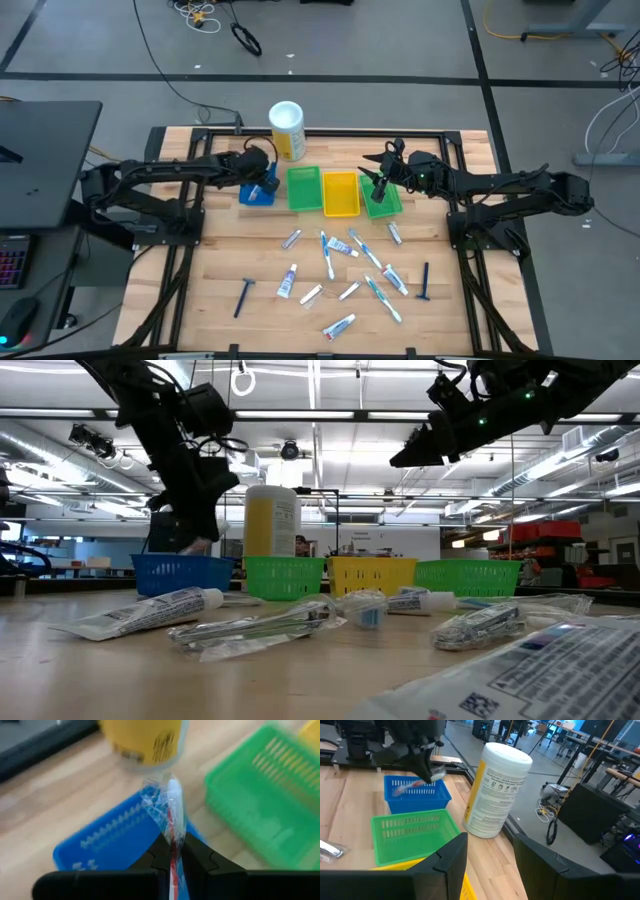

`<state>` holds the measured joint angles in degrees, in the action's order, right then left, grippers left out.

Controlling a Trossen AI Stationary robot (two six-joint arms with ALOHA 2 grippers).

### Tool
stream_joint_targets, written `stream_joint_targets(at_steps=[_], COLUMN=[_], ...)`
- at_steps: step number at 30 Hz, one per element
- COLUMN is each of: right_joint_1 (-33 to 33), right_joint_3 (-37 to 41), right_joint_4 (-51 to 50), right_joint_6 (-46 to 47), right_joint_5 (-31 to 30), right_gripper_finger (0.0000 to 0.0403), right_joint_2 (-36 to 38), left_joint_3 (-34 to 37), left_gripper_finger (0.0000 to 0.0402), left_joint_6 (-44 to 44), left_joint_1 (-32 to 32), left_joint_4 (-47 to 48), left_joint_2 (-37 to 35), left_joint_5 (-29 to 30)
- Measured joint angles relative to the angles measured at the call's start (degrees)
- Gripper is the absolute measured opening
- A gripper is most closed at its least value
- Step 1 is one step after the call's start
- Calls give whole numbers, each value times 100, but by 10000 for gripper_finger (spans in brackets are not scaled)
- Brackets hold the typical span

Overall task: Pick & Place Travel size toiletries
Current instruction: Put the red toothbrush into the blue bin

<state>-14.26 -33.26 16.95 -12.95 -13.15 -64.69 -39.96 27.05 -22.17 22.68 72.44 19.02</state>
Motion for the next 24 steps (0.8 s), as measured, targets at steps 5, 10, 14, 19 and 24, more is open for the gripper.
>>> stream_joint_targets(at_steps=[5, 10, 14, 19, 24], right_joint_1=[-3, -2, -2, -2, -2], right_joint_3=[0, 0, 0, 0, 0], right_joint_4=[2, 0, 2, 2, 2], right_joint_6=[1, 0, 0, 0, 0], right_joint_5=[-18, -18, -18, -18, -20], right_gripper_finger=[171, 171, 171, 171, 171], right_joint_2=[0, 0, 0, 0, 0], left_joint_3=[173, 181, 181, 181, 181], left_gripper_finger=[33, 36, 38, 39, 40], left_joint_6=[17, -96, -347, -691, -829], left_joint_1=[-127, -325, -370, -370, -370], left_joint_4=[-131, -169, -186, -322, -293], left_joint_2=[-6, -6, -6, -6, -6], left_joint_5=[-18, -226, -293, -539, -542])
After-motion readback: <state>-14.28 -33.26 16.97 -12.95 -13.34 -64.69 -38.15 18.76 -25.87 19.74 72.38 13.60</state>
